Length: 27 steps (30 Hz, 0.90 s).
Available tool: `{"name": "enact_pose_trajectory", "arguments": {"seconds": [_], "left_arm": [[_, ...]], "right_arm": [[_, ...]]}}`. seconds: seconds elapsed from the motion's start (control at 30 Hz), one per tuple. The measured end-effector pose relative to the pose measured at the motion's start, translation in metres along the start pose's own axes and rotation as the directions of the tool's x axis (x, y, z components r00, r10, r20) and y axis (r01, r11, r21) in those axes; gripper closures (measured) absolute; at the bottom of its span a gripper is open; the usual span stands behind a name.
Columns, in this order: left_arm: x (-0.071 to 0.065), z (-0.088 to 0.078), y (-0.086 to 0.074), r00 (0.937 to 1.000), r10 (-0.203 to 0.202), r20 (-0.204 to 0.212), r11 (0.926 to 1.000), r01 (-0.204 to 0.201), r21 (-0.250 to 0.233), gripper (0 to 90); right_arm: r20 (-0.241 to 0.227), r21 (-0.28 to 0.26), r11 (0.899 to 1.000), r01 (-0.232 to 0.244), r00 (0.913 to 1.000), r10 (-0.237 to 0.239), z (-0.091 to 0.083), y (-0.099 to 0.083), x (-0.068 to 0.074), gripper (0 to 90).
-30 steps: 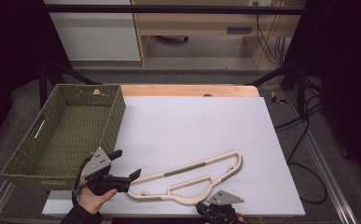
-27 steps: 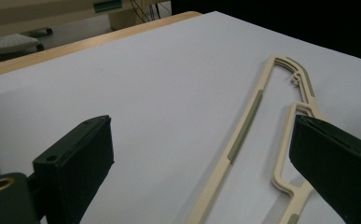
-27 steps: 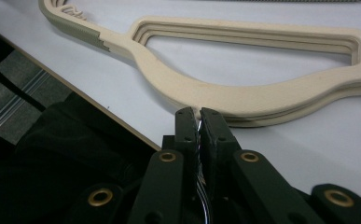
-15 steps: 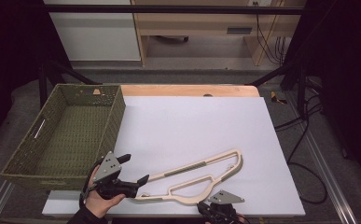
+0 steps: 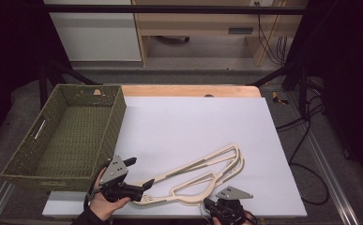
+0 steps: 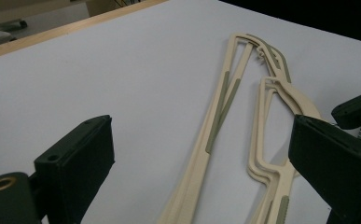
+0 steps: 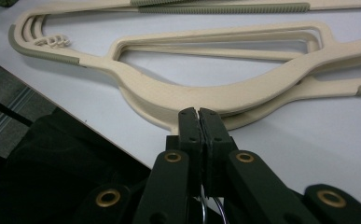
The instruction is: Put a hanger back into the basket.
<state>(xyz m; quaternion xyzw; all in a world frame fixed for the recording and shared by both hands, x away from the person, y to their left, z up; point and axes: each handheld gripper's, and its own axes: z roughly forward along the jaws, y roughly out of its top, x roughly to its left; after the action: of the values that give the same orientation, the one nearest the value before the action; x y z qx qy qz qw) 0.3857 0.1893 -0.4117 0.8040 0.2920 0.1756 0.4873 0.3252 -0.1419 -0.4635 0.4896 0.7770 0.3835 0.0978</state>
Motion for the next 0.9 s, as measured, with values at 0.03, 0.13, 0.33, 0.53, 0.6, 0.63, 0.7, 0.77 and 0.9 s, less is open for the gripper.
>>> {"name": "enact_pose_trajectory", "arguments": {"seconds": [0.03,0.13,0.33,0.53,0.6,0.63,0.7,0.77,0.9], "left_arm": [[-0.002,0.001,0.000,1.0000,0.003,0.007,1.0000,-0.003,0.003,6.7],[-0.010,0.007,0.000,0.9993,0.022,0.029,0.9995,-0.023,0.020,6.9],[-0.024,0.020,-0.003,0.9963,0.058,0.063,0.9959,-0.062,0.065,7.0],[-0.021,0.018,-0.004,0.9974,0.037,0.062,0.9978,-0.040,0.053,7.4],[-0.019,0.017,-0.004,0.9977,0.028,0.062,0.9982,-0.031,0.051,7.5],[-0.019,0.017,-0.004,0.9978,0.026,0.062,0.9983,-0.029,0.050,7.5],[-0.019,0.017,-0.004,0.9976,0.025,0.065,0.9982,-0.028,0.053,7.5],[-0.019,0.018,-0.004,0.9974,0.023,0.068,0.9980,-0.027,0.057,7.5],[-0.023,0.020,-0.003,0.9973,0.036,0.064,0.9969,-0.040,0.068,7.5]], "right_arm": [[0.005,0.000,1.000,0.001,1.0000,-0.001,0.000,0.001,0.000,89.4],[0.018,0.007,1.000,0.015,0.9997,-0.015,-0.002,0.004,-0.001,89.5],[0.027,0.015,0.999,0.032,0.9991,-0.032,0.003,0.001,-0.002,89.4],[0.007,-0.001,0.999,0.043,0.9991,-0.043,0.005,-0.004,-0.007,86.1],[0.008,0.013,0.999,0.043,0.9991,-0.043,0.008,-0.007,-0.008,83.0],[0.010,0.020,0.999,0.042,0.9991,-0.042,0.010,-0.009,-0.010,84.3],[0.002,0.026,0.999,0.044,0.9990,-0.044,0.010,-0.009,-0.010,87.9],[0.016,0.025,0.998,0.057,0.9982,-0.057,0.009,-0.008,-0.010,88.8],[0.020,0.023,0.998,0.051,0.9985,-0.052,0.004,-0.002,-0.009,89.1]]}}
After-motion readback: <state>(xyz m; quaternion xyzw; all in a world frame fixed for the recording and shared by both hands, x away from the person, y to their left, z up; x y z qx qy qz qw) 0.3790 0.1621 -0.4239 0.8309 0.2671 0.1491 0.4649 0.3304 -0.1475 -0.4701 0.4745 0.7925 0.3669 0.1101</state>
